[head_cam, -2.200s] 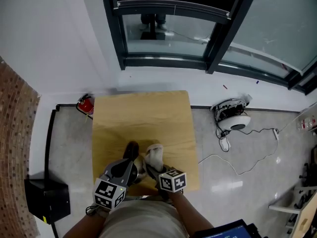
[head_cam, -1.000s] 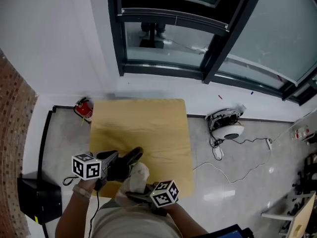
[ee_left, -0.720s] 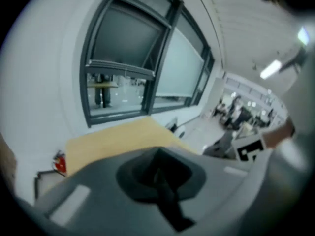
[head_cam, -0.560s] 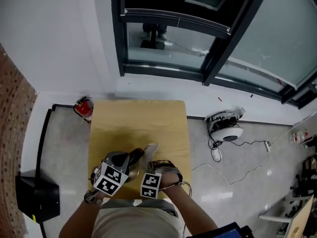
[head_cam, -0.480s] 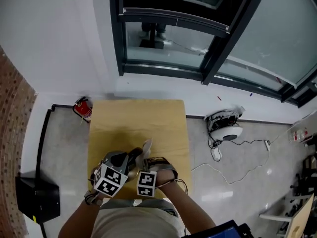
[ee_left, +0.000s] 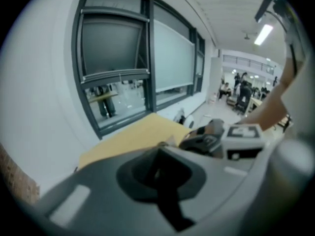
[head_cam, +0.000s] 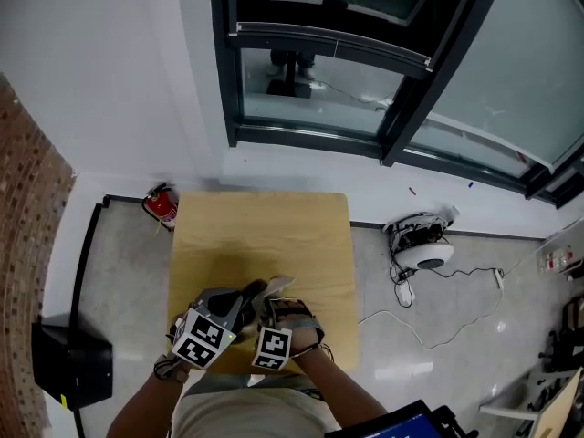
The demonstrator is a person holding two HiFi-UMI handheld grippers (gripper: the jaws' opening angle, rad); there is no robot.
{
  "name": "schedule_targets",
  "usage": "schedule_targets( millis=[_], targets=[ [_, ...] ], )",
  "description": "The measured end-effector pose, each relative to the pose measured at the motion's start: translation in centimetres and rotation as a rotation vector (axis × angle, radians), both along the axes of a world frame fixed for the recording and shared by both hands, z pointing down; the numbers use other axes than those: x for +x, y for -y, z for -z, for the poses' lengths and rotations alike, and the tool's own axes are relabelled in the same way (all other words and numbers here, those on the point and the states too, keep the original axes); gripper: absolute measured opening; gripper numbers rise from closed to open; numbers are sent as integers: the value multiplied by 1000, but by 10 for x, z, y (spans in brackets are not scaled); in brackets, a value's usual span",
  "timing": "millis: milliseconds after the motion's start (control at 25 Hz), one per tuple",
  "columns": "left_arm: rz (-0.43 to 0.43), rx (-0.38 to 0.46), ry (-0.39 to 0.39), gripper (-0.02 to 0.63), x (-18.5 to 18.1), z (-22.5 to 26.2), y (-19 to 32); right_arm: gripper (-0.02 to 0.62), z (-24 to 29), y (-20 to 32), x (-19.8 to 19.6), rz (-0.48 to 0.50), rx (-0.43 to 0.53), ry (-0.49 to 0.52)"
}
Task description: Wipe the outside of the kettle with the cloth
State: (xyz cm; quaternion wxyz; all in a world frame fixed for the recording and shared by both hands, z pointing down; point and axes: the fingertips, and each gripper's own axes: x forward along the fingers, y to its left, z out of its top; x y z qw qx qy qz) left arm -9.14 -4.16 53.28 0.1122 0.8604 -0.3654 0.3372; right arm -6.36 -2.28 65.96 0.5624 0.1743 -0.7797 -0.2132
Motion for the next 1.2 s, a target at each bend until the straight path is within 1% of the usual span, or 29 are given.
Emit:
schedule_targets(
  millis=[40, 80, 120, 160, 200, 240, 280, 360, 400, 440, 480, 520, 560, 600, 680, 720, 760, 800, 840, 880, 920, 960, 1000, 1040, 1080, 1120, 1160, 1200],
  targets=[
    [5, 12, 13, -2, 0, 1, 0, 51, 19, 1, -4, -18, 62, 71],
    [7, 23, 26, -2, 0, 1, 0, 51, 24, 1, -6, -40, 102, 102],
    [9, 32, 35, -2, -1, 2, 0, 51, 13, 0, -6, -63, 105, 86],
    [10, 38, 39, -2, -2, 2, 0, 51, -8, 0, -3, -82, 66, 40],
    [9, 41, 37, -2, -3, 2, 0, 51, -28, 1, 0, -92, 3, -10],
    [7, 42, 30, -2, -3, 2, 2, 51, -35, 3, 1, -91, -40, -34],
    [7, 41, 19, -2, -3, 2, 3, 51, -23, 5, -1, -81, -29, -16],
    [16, 36, -5, -2, -4, 3, 4, 51, 21, 7, -9, -73, 99, 98],
    [21, 30, -13, -2, -4, 3, 3, 51, 29, 5, -11, -88, 146, 136],
    [24, 25, -15, -2, -4, 3, 2, 51, 20, 4, -9, -109, 152, 133],
    [23, 24, -11, -3, -4, 4, 2, 51, -3, 3, -4, -126, 108, 93],
    [19, 28, -3, -3, -3, 4, 1, 51, -29, 1, 0, -134, 34, 40],
    [13, 33, 6, -3, -3, 3, 1, 51, -41, -1, 3, -135, -24, 10],
    [9, 37, 11, -2, -2, 3, 1, 51, -32, 0, 2, -133, -24, 24],
    [8, 39, 6, -2, -3, 1, 1, 51, 20, 4, -6, -144, 102, 133],
    [11, 36, 3, -2, -4, 1, 1, 51, 33, 4, -9, -163, 149, 168],
    [13, 32, 2, -2, -5, 1, 1, 51, 25, 4, -8, -181, 154, 163],
    [10, 31, 4, -2, -4, 2, 1, 51, 0, 2, -4, -185, 102, 118],
    [3, 31, 6, -2, -4, 2, 1, 51, -29, -4, 1, -173, 2, 59],
    [-4, 33, 6, -2, -3, 1, 0, 51, -45, -11, 4, -149, -109, 33],
    [-6, 34, 0, -2, -4, 1, 0, 51, -40, -19, 3, -120, -199, 74],
    [1, 35, -16, -2, -6, 2, 0, 51, -15, -24, -1, -97, -259, 183],
    [14, 36, -38, -3, -8, 4, 1, 51, 21, -27, -4, -92, -298, 339],
    [28, 38, -56, -3, -10, 7, 1, 51, 61, -26, -4, -112, -324, 509],
    [33, 44, -61, -2, -10, 10, 1, 51, 97, -22, 0, -155, -335, 668],
    [24, 56, -49, -2, -8, 11, 1, 51, 127, -15, 6, -209, -327, 804],
    [5, 73, -23, -3, -6, 11, 2, 51, 152, -6, 10, -256, -306, 915],
    [-18, 93, 7, -2, -6, 11, 3, 51, 170, 3, 8, -285, -278, 997]
  ],
)
